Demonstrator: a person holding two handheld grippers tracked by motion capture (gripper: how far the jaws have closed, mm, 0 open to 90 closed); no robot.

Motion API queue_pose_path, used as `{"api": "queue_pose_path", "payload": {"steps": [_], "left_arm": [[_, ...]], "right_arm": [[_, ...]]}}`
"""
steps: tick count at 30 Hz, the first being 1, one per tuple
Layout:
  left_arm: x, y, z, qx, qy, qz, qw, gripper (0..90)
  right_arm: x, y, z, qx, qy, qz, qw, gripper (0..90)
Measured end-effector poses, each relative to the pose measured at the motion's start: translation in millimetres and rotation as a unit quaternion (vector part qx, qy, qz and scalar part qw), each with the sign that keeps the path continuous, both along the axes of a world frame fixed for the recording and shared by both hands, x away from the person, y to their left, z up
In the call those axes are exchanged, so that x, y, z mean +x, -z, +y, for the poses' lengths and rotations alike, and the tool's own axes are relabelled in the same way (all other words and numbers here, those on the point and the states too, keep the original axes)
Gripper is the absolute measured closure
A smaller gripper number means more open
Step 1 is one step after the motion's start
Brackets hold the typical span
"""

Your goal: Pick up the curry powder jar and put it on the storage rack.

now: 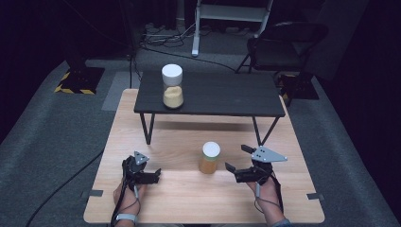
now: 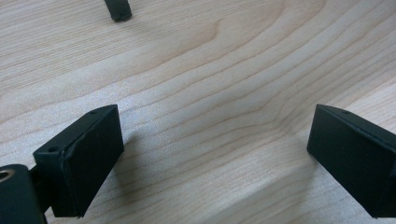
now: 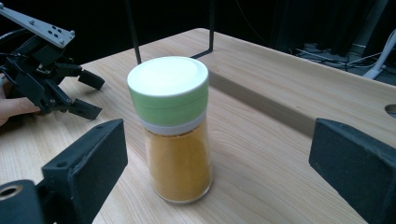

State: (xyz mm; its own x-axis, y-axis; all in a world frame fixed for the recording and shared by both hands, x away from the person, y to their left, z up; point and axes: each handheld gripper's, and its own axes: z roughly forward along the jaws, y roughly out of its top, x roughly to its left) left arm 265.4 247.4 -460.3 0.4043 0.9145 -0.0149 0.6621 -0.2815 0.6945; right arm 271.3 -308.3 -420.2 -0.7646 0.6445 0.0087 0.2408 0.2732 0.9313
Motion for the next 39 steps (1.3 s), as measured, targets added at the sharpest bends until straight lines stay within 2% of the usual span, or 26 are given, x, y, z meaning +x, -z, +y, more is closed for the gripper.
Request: {"api": "queue_pose_path", "payload": {"steps": [23, 34, 39], "left_arm": [[0.8, 0.0, 0.1, -0.001, 0.002, 0.001, 1.0, 3.3], [1.1, -0.2, 0.8, -0.001, 0.005, 0.002, 1.0, 3.0], [0.5, 0.0, 1.8, -0.001, 0.01, 0.001, 1.0, 3.0]], "right_arm": [[24.1, 10.1, 39.8, -0.012, -0.029, 0.012, 0.9994, 4.6], [38.4, 14.8, 61.8, -0.026, -0.035, 0.017, 0.9989, 13.6], [41.8, 17.1, 69.5, -0.033, -0.038, 0.015, 0.9986, 24.9]]}}
